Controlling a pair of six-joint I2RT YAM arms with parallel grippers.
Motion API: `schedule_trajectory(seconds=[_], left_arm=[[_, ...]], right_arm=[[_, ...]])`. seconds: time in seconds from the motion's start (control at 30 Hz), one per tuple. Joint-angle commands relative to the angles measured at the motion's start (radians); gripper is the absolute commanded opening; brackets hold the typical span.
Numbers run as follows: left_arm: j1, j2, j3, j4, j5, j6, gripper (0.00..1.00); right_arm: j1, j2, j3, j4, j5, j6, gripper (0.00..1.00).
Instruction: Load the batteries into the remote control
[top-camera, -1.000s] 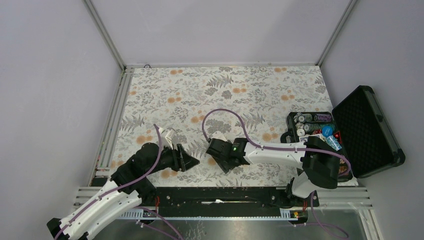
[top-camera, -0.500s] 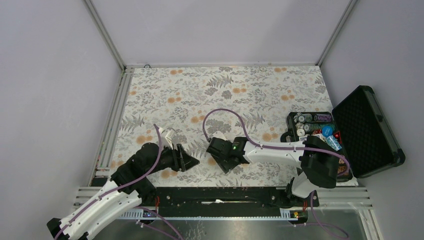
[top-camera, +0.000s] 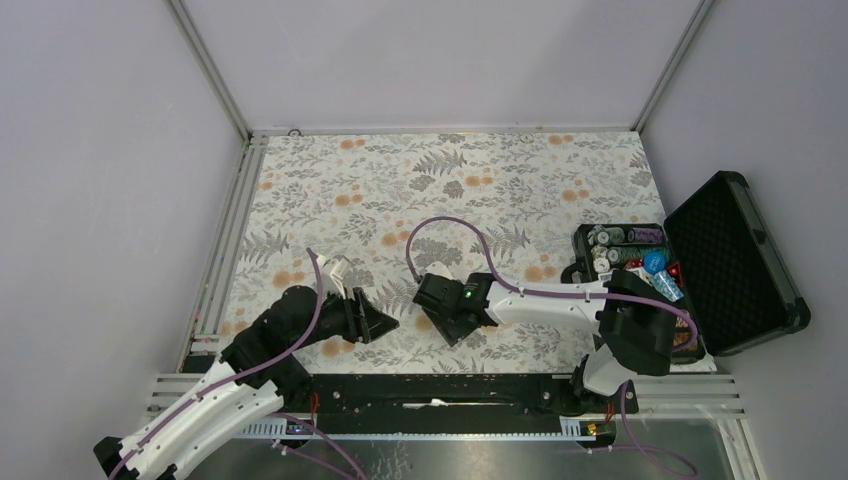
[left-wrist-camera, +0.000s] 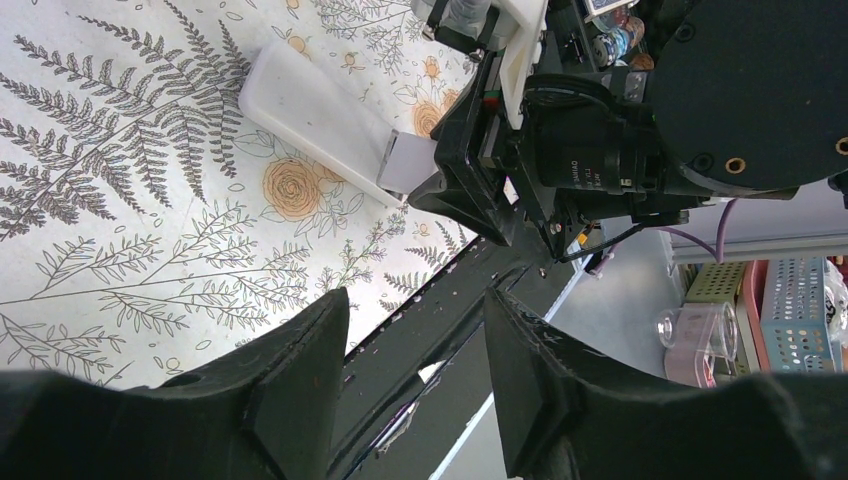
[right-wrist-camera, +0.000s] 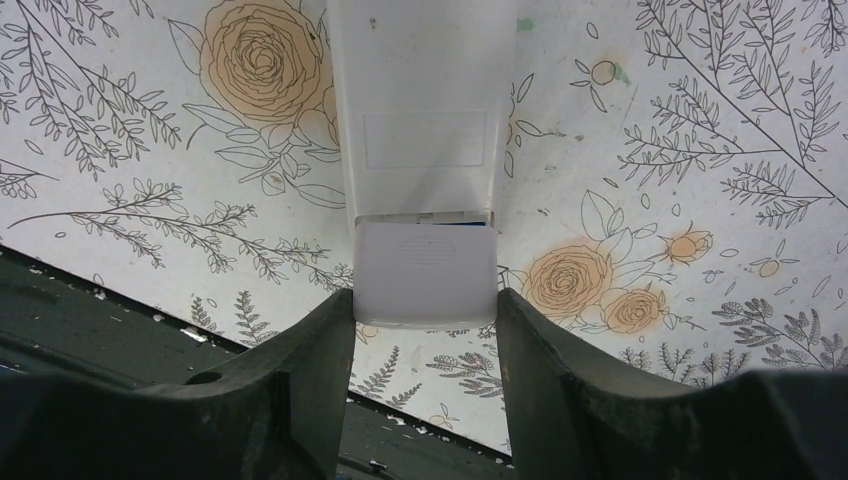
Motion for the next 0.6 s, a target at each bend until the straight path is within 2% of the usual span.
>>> schedule_trajectory(seconds=[0.0,0.57], left_arm=[[0.004,-0.008,0.027,0.028,0.013,0.008,0.53],[0.005,-0.006,0.026,0.031,0.019,0.008,0.53]], right_arm=[[-0.012,0.009,0.031,0.009,-0.008,0.011,0.09],[-0.031,0.035,0.019,0.037,-0.013,0.004,0.12]])
